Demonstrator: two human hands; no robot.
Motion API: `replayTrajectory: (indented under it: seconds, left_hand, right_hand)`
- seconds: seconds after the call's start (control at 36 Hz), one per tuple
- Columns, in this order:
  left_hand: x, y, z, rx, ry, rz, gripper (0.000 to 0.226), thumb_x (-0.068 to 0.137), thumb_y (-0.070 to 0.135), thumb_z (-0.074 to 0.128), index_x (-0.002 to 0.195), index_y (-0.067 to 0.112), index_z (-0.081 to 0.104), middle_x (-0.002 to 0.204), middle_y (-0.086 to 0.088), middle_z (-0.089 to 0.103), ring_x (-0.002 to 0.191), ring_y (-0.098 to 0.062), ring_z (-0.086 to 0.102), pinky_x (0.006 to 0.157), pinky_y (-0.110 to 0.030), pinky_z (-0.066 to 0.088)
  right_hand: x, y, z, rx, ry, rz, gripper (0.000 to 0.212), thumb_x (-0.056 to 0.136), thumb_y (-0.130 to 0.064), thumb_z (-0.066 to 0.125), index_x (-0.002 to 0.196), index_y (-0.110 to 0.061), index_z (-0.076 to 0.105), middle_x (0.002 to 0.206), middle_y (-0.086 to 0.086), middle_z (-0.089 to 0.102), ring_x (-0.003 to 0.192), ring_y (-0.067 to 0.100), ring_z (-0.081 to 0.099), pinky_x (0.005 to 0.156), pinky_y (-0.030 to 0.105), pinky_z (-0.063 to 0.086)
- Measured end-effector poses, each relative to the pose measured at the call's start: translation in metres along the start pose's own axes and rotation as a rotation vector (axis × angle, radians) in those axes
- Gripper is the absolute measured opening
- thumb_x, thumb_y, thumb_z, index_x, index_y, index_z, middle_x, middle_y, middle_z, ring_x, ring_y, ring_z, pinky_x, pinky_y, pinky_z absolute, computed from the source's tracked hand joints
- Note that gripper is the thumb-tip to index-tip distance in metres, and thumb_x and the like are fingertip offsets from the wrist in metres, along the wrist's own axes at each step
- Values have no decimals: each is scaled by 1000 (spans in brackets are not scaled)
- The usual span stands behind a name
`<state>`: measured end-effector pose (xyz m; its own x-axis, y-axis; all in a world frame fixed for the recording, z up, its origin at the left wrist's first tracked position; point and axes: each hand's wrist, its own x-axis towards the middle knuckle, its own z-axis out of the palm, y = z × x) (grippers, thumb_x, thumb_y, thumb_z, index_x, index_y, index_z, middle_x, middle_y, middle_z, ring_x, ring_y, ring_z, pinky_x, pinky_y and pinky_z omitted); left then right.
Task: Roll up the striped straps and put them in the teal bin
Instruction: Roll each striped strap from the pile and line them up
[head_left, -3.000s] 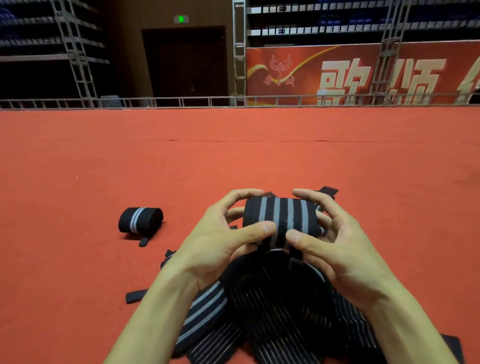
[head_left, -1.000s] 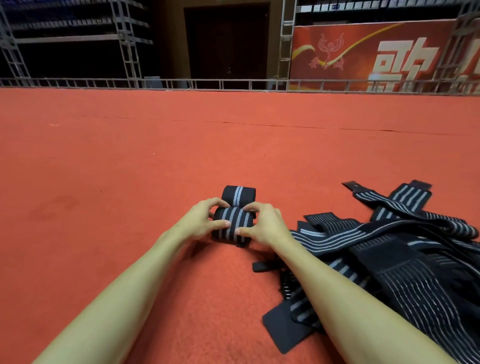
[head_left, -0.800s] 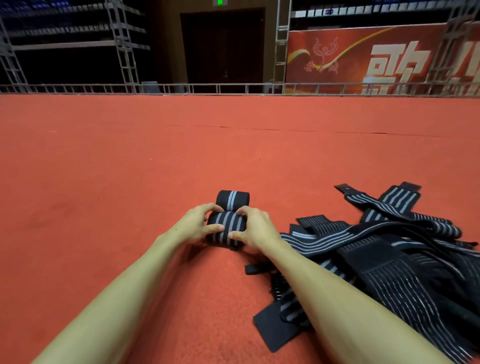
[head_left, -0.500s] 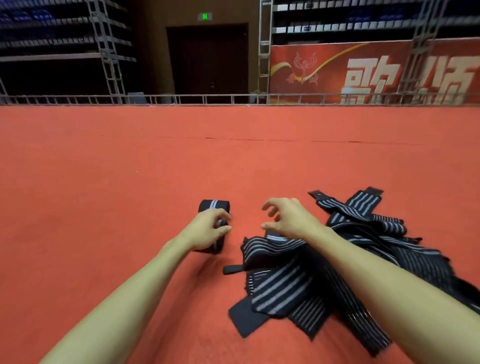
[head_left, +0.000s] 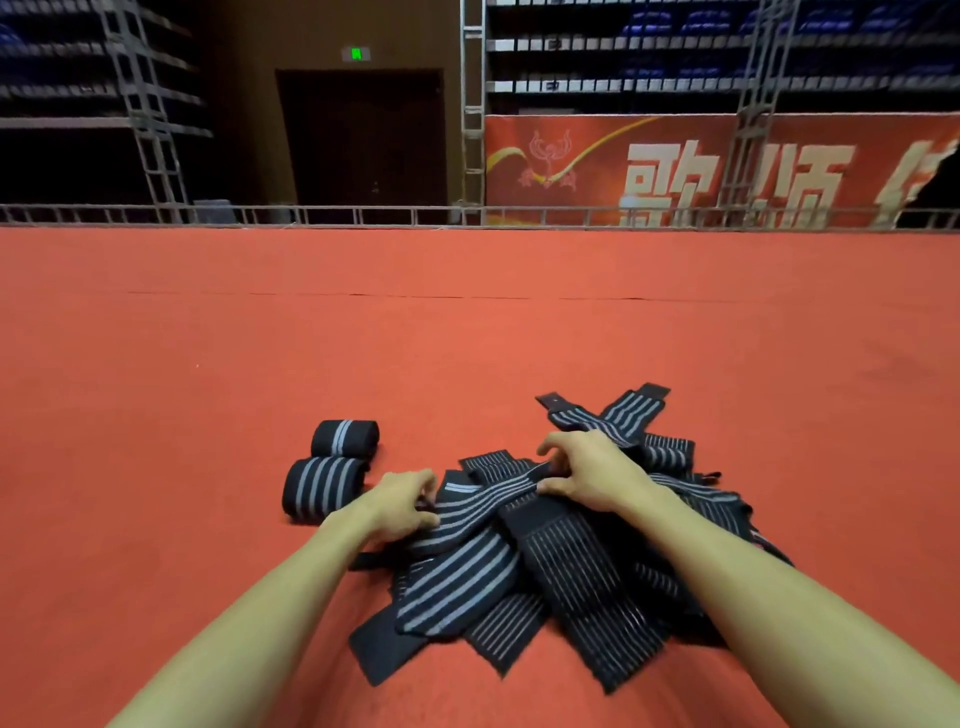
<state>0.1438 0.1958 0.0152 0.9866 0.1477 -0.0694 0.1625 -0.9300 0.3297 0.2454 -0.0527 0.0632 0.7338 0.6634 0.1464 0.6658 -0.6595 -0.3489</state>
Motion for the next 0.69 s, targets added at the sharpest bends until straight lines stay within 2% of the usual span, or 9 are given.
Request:
replayTrajectory:
  seconds: [0.14, 0.25, 0.31, 0.36, 0.42, 0.47, 0.53, 0.58, 0.69]
  left_hand:
    - [-16, -7, -22, -95, -52, 78, 23, 89, 21, 70, 93, 27, 49, 92, -2, 57, 85, -19, 51, 75, -33, 40]
    - [-38, -9, -42, -250, -82, 130, 20, 90, 19, 70, 97, 33, 56, 104, -6, 58, 97, -23, 57, 88, -35, 47]
    - [-50, -6, -51, -299, -90, 137, 21, 90, 18, 70, 103, 30, 60, 110, -5, 60, 103, -22, 60, 89, -34, 50]
    - [-61, -1, -58, -336, -97, 162, 24, 90, 16, 71, 108, 29, 62, 111, -4, 62, 100, -17, 63, 84, -26, 53]
    - [-72, 6, -65, -368, -104, 192, 27, 89, 13, 71, 111, 28, 64, 110, 1, 64, 97, -10, 64, 82, -19, 51]
    - [-80, 13, -71, -382, -112, 223, 30, 88, 10, 72, 112, 28, 65, 111, 9, 66, 101, -6, 63, 87, -19, 50]
    - [-85, 18, -75, -376, -118, 250, 32, 87, 9, 72, 112, 29, 66, 112, 16, 67, 105, -5, 61, 92, -20, 48]
    - [-89, 20, -78, -389, -120, 256, 33, 87, 7, 71, 112, 28, 66, 114, 11, 67, 104, -7, 62, 91, -20, 49]
    - [-96, 21, -81, -398, -110, 271, 34, 88, 7, 71, 113, 28, 67, 115, 10, 68, 104, -4, 63, 89, -17, 48]
  right_hand:
    - [-1, 6, 5, 30, 5, 5, 42, 82, -35, 77, 118, -19, 64, 90, -10, 61, 93, 14, 60, 89, 32, 50]
    - [-2, 3, 6, 24, 10, 10, 42, 84, -39, 75, 119, -20, 63, 93, -6, 64, 99, 18, 62, 91, 34, 50]
    - [-2, -1, 4, -9, 23, 7, 46, 84, -41, 74, 123, -21, 61, 106, 0, 66, 107, 22, 60, 94, 36, 49]
    - [-3, -5, 0, -40, 18, 3, 54, 84, -43, 73, 131, -23, 55, 122, 5, 59, 116, 24, 56, 99, 38, 46]
    - [-5, -7, -5, -73, -49, 13, 62, 85, -44, 72, 139, -27, 46, 133, 4, 48, 121, 25, 52, 101, 40, 44]
    - [-7, -9, -10, -167, -160, 11, 64, 86, -48, 69, 140, -32, 40, 138, 3, 43, 122, 28, 52, 101, 44, 45]
    - [-9, -13, -12, -269, -258, -10, 56, 88, -50, 65, 135, -34, 39, 137, 5, 49, 120, 31, 53, 97, 47, 47]
    - [-10, -17, -12, -318, -321, -49, 46, 91, -47, 62, 129, -29, 42, 131, 7, 57, 117, 31, 54, 94, 45, 47]
    - [-13, -21, -15, -312, -356, -116, 38, 92, -45, 61, 120, -25, 45, 125, 7, 60, 111, 30, 56, 92, 43, 47]
